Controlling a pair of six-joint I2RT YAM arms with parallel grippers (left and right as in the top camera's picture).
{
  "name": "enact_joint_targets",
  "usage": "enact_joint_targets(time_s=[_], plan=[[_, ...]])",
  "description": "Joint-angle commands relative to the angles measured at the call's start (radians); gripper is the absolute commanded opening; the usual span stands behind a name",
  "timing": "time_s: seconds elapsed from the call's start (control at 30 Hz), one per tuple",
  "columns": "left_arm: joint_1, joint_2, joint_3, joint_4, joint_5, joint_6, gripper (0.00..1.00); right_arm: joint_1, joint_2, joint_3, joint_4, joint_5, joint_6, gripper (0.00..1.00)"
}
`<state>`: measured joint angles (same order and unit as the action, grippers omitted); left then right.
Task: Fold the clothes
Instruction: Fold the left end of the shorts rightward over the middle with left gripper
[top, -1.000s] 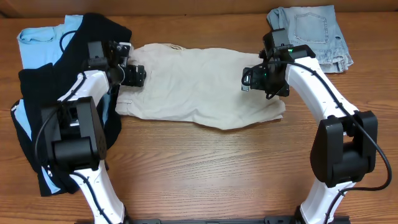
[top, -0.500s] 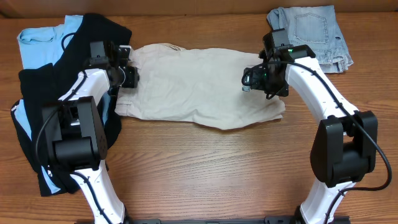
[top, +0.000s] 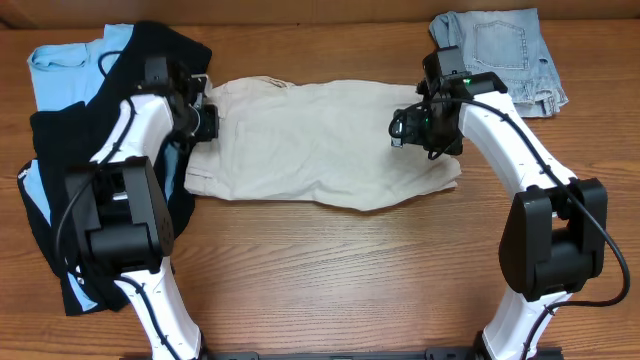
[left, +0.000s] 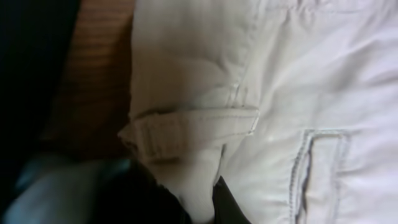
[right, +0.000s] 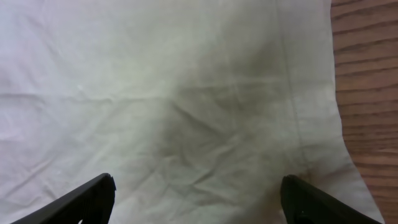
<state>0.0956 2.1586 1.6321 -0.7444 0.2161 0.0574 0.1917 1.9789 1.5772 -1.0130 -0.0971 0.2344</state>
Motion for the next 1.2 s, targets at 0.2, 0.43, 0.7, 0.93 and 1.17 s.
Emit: enact_joint_targets(time_s=[0.2, 0.43, 0.7, 0.93, 1.17], plan=[[-0.006, -0.042, 0.386, -0.458, -0.032, -0.009, 0.04, 0.005, -0.037, 0.013, -0.019, -0.063, -0.006, 0.89], [-0.005, -0.042, 0.606, -0.672, -0.206, -0.008, 0.04, 0.005, -0.037, 0.013, -0.026, -0.111, -0.006, 0.88], [-0.081, -0.042, 0.76, -0.761, -0.197, 0.01, 0.04, 0.005, -0.037, 0.013, -0.026, -0.119, -0.006, 0.88], [-0.24, -0.032, 0.757, -0.77, -0.198, -0.005, 0.04, 0.005, -0.037, 0.013, -0.026, -0.13, -0.007, 0.88], [-0.377, -0.032, 0.757, -0.723, -0.201, -0.053, 0.04, 0.005, -0.037, 0.013, -0.029, -0.13, -0.007, 0.86]])
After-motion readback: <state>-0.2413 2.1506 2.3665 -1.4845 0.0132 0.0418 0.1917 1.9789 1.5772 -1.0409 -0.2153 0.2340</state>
